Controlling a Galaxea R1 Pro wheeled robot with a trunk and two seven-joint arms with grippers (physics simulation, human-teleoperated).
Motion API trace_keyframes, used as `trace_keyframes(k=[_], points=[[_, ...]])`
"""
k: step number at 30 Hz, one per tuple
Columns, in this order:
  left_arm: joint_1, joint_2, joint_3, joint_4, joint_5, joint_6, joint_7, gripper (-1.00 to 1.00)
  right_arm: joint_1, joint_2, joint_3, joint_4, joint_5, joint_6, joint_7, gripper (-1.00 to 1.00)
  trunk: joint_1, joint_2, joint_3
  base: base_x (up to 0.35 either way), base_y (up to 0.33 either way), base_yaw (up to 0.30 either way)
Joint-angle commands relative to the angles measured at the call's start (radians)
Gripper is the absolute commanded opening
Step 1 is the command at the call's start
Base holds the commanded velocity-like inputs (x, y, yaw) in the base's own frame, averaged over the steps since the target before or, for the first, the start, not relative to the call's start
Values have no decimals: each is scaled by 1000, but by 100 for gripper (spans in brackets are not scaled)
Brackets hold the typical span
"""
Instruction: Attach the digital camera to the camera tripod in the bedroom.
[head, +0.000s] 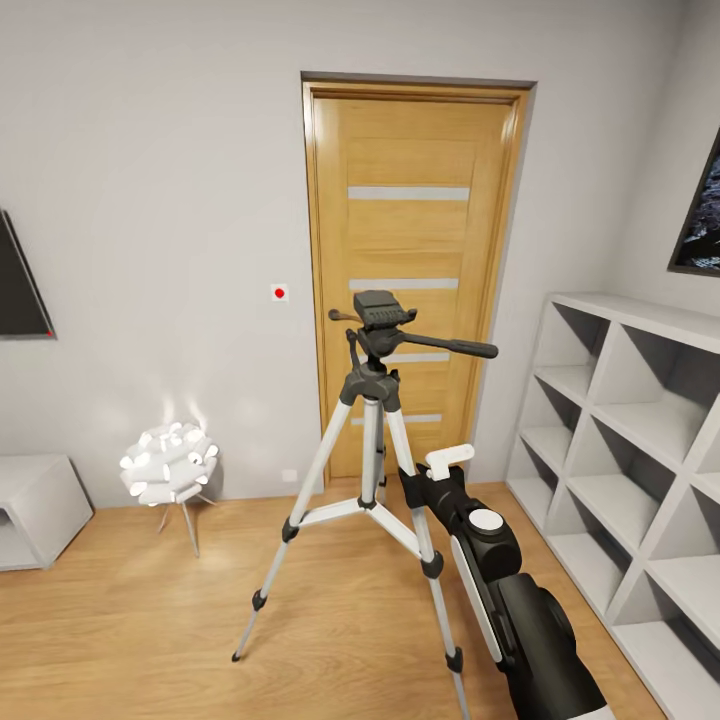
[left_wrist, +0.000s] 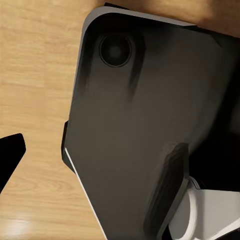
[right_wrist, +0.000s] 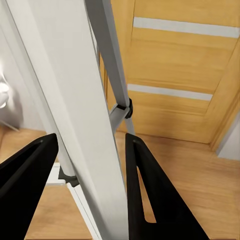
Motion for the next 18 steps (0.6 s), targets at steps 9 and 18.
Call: trace_keyframes(k=[9,18], points=[[1,-1,1,-2,6,-1,0,100,-1,1,1,1,12,6,7,-100,0,-1,-1,0,0,0],[1,-2,0,-2,5,-1,0,100,-1,1,2,2,11,6,7,-100,0,-1,-1,0,16,0]])
